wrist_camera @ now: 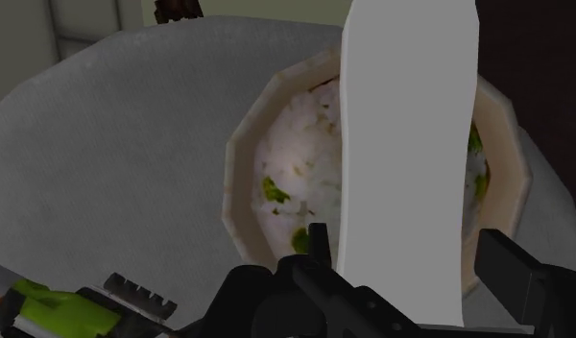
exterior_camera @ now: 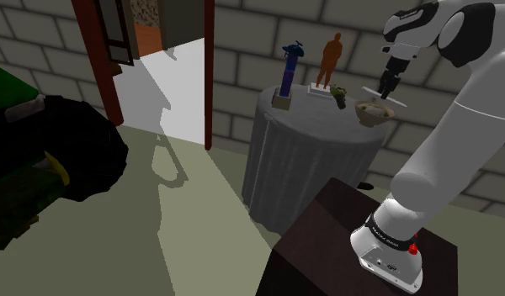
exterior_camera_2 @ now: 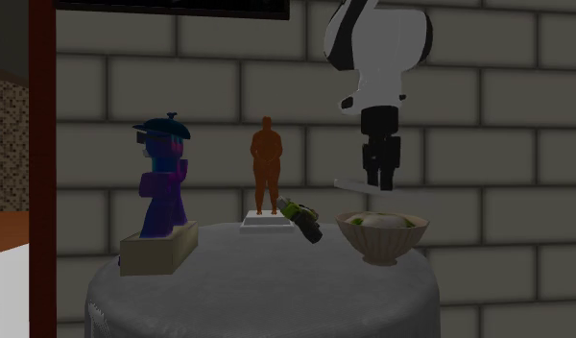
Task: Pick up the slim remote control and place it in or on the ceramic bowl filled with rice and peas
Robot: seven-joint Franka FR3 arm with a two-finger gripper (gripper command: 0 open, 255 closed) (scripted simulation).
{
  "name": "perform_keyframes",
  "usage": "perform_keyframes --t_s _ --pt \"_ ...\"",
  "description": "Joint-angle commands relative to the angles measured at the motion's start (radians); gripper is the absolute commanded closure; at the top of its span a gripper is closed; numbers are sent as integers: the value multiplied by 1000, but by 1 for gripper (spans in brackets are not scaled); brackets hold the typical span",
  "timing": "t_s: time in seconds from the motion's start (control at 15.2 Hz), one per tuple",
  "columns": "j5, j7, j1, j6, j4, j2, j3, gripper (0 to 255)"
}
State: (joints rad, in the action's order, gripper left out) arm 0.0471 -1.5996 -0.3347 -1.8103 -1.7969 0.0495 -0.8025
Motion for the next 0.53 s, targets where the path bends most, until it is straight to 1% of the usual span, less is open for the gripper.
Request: perform_keyframes --t_s 0.0,0.26,0.46 --pt "2 -1 0 -28 -26 2 0 255" --pt "11 -8 -1 -84 -75 12 0 255" --pt "11 -8 -1 -84 -75 12 0 255"
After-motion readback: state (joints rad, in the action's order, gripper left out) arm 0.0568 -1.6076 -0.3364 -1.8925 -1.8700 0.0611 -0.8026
